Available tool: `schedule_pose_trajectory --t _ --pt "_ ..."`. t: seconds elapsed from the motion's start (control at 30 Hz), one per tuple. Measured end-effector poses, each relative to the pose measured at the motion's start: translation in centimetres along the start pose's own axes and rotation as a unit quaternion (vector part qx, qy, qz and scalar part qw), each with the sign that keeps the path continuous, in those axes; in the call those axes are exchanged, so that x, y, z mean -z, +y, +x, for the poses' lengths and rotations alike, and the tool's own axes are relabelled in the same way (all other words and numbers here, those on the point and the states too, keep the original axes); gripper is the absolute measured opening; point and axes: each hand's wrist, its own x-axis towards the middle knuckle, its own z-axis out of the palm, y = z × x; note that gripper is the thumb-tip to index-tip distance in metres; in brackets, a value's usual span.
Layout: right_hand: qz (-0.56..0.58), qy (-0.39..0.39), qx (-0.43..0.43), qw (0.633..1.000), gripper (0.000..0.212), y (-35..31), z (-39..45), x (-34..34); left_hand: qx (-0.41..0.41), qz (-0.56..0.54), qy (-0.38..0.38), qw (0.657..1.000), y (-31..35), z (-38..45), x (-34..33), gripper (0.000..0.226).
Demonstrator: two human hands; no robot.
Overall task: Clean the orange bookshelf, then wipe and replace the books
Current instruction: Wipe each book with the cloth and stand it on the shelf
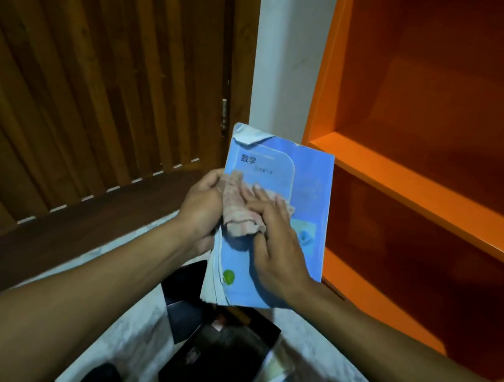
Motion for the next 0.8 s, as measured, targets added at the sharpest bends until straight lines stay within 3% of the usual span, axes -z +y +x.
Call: schedule_pose_trajectory --t 0.17,0.27,0.47,0.53,0.6,0.63,0.7,0.8 --pt "0.007 -0.102 0.138 0.985 0.057 0.1 -3.1 -0.4 0.039 -0.029 0.056 0.997 0.6 1.4 2.4 0.03" --pt "-0.003 -0.172 0.167 0.971 0.062 0.7 -5.0 -0.4 0.035 -0.038 0.088 0.995 1.3 1.5 3.1 0.03" --pt "-0.026 -0.224 0.202 0.953 0.02 1.9 -6.6 0.7 0.004 -0.029 0.133 0.991 2.5 1.9 4.9 0.025" --pt "-0.067 -0.236 0.093 0.965 0.016 3.2 -7.7 0.6 -0.009 -0.026 0.151 0.988 2.9 2.2 5.3 0.024" --pt "0.004 -0.217 -0.1 0.971 0.009 4.6 -8.2 0.4 -0.014 -0.02 0.164 0.986 3.1 2.5 6.0 0.024" --pt "0.072 -0.172 -0.191 0.964 0.014 5.1 -7.8 0.6 -0.009 -0.02 0.164 0.986 3.1 2.5 6.4 0.024" --pt "0.211 -0.068 -0.349 0.91 0.019 6.0 -6.3 1.4 0.006 -0.027 0.154 0.988 3.0 2.6 6.9 0.023" --pt "0.447 0.016 -0.459 0.768 0.031 5.6 -3.3 3.0 0.023 -0.017 0.141 0.99 2.4 2.2 6.5 0.022"
